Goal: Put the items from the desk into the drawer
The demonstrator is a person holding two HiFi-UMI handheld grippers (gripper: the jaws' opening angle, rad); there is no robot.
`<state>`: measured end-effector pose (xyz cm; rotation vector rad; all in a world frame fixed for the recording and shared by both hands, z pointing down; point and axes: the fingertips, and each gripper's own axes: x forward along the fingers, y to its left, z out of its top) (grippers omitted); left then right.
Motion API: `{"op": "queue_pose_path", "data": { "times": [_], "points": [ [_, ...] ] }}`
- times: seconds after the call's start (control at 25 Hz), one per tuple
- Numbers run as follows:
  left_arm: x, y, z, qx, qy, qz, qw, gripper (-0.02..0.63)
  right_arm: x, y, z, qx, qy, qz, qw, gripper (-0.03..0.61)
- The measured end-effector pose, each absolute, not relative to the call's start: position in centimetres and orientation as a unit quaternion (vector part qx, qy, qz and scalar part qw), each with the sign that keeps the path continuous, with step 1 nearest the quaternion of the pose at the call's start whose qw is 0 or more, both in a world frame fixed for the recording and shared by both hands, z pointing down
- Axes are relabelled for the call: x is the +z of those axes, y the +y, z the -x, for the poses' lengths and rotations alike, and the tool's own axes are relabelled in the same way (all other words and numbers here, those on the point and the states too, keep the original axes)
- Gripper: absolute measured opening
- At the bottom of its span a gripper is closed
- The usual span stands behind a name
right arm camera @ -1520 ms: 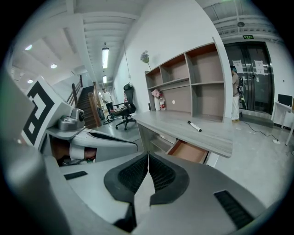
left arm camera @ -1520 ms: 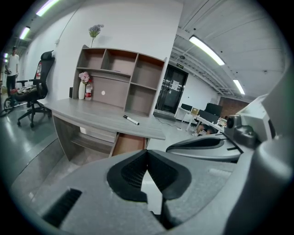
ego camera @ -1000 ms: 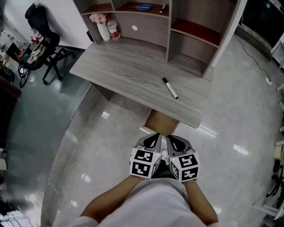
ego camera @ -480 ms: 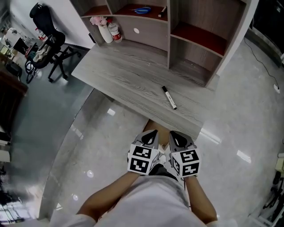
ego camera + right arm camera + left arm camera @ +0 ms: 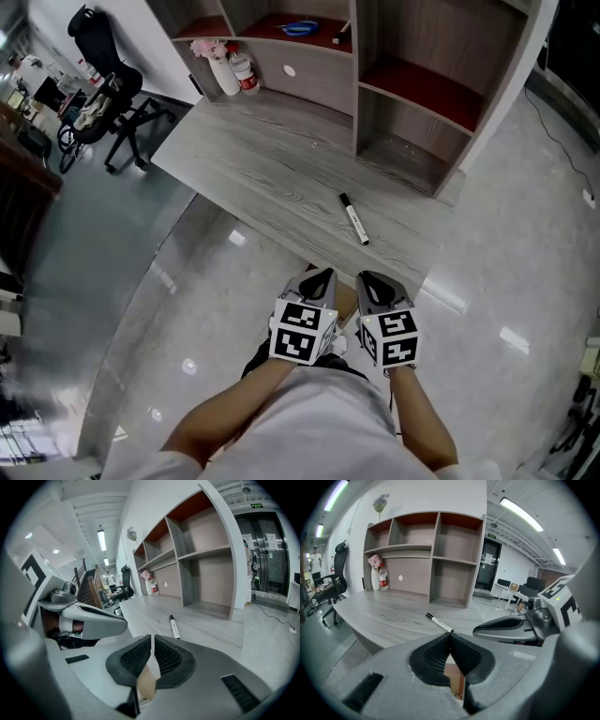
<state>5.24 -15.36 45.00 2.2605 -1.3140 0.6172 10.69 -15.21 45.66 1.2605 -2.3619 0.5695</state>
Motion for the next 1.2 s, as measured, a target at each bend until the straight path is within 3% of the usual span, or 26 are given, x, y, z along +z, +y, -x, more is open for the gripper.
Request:
{"op": "queue_pose_path", "data": {
  "times": [1.2],
  "points": [
    [48.2, -25.4, -3.0, 0.241, -0.405, -0.844, 0.257, 0.002, 50.6, -26.8, -9.5, 0.193, -0.793, -0.496, 0.298, 0.005]
  ]
}}
